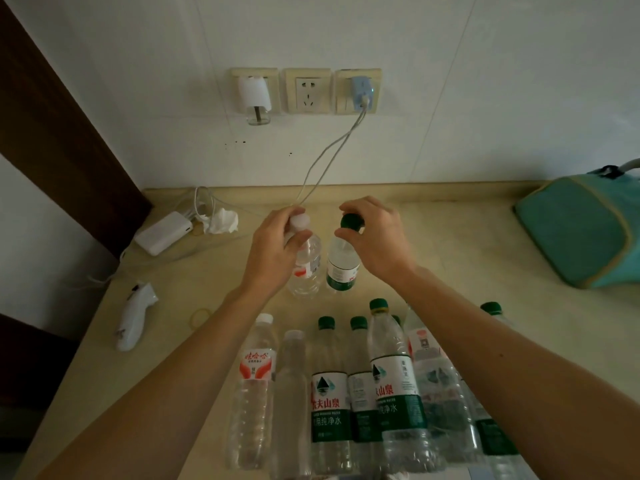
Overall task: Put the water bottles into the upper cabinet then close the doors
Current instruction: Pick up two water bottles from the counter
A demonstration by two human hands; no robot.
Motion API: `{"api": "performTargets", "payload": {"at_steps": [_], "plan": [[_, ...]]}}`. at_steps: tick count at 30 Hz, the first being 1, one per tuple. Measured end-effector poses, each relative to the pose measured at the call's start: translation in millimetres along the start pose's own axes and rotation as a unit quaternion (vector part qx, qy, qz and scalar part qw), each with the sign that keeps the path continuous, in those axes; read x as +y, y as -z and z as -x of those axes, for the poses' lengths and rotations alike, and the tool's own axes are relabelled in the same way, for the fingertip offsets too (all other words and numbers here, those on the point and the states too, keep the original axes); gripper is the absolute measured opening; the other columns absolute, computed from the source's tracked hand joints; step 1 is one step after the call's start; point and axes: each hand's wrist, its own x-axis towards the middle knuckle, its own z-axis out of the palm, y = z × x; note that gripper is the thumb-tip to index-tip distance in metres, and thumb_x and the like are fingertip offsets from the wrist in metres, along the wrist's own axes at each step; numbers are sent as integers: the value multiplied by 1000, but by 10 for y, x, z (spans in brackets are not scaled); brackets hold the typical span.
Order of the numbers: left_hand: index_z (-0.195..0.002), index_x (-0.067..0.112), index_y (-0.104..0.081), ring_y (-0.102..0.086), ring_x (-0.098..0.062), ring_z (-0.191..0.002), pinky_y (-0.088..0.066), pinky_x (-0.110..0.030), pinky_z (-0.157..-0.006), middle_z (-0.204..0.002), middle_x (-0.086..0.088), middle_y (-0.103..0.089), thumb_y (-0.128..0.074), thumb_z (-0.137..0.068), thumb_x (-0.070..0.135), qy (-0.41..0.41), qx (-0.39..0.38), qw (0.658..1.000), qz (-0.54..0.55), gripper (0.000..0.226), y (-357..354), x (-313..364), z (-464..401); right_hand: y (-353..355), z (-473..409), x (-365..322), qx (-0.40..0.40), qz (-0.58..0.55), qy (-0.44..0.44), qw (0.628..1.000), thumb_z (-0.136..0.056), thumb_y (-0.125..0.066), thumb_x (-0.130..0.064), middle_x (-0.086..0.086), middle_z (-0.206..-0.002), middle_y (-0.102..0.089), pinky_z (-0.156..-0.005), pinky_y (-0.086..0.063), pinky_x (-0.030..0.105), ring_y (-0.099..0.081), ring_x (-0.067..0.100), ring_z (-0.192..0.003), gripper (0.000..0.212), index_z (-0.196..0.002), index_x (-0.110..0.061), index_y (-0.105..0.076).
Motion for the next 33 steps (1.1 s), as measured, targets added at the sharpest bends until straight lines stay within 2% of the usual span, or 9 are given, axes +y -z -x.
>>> {"api": "performTargets", "payload": {"at_steps": [6, 10, 12, 16, 20, 26, 30, 31, 33], "plan": [[-135, 34, -50, -54, 1, -118, -46, -22, -98, -131, 14, -57, -72, -90, 37, 22, -39, 999, 8, 50, -24, -130, 91, -180, 113, 194, -53, -86, -102, 990, -78, -85, -30, -5, -137, -55, -103, -44, 35, -51, 15, -124, 79, -144, -30, -42], [-144, 36, -38, -49, -6, -127, -42, -27, -100, -142, 11, -50, -84, -77, 44, 89, -46, 995, 20, 82, -118, -321, 224, -402, 254, 450, -110, -144, -191, 965, -74, -88, -24, 0, -140, -52, -106, -48, 47, -52, 23, -127, 92, -149, -23, -34], [-144, 36, -36, -52, -11, -125, -45, -31, -101, -140, 10, -52, -88, -72, 41, 123, -44, 991, 41, 90, -199, -391, 258, -521, 281, 564, -127, -163, -209, 956, -73, -88, -19, 1, -134, -53, -102, -51, 45, -54, 25, -123, 90, -146, -20, -35], [-134, 30, -42, -63, -14, -110, -54, -35, -92, -122, 9, -61, -90, -71, 29, 179, -5, 981, 79, 79, -392, -496, 331, -696, 214, 709, -127, -169, -224, 951, -72, -88, -18, -6, -121, -53, -87, -50, 29, -55, 20, -114, 83, -140, -20, -40], [-126, 30, -47, -64, -9, -103, -54, -31, -87, -115, 11, -63, -89, -72, 27, 186, 36, 977, 95, 68, -474, -518, 362, -740, 163, 802, -114, -171, -215, 955, -69, -89, -23, -8, -116, -56, -91, -52, 36, -58, 19, -111, 79, -134, -23, -45], [-131, 25, -52, -64, -9, -106, -54, -34, -91, -119, 9, -65, -88, -74, 20, 178, 55, 976, 116, 68, -404, -350, 432, -435, 318, 751, -55, -215, -201, 954, -70, -89, -30, -7, -125, -63, -91, -56, 37, -62, 17, -113, 75, -134, -26, -50], [-133, 30, -53, -64, 1, -102, -53, -22, -84, -118, 16, -66, -88, -73, 29, 140, 49, 980, 131, 70, -311, 56, 480, 92, 471, 544, -22, -246, -153, 957, -72, -88, -32, -21, -117, -63, -70, -53, 11, -63, -1, -103, 70, -132, -31, -52], [-133, 32, -54, -64, 4, -100, -52, -18, -80, -116, 18, -67, -88, -72, 33, 127, 48, 981, 137, 70, -281, 201, 489, 248, 518, 484, -11, -254, -143, 956, -71, -88, -32, -22, -115, -64, -68, -53, 11, -63, -4, -102, 69, -131, -32, -53], [-128, 38, -56, -65, 6, -99, -53, -13, -71, -112, 21, -68, -87, -71, 40, 97, 50, 983, 150, 65, -227, 527, 504, 579, 620, 369, 7, -267, -126, 955, -72, -88, -33, -18, -119, -66, -80, -57, 21, -64, 2, -106, 70, -132, -31, -54]]}}
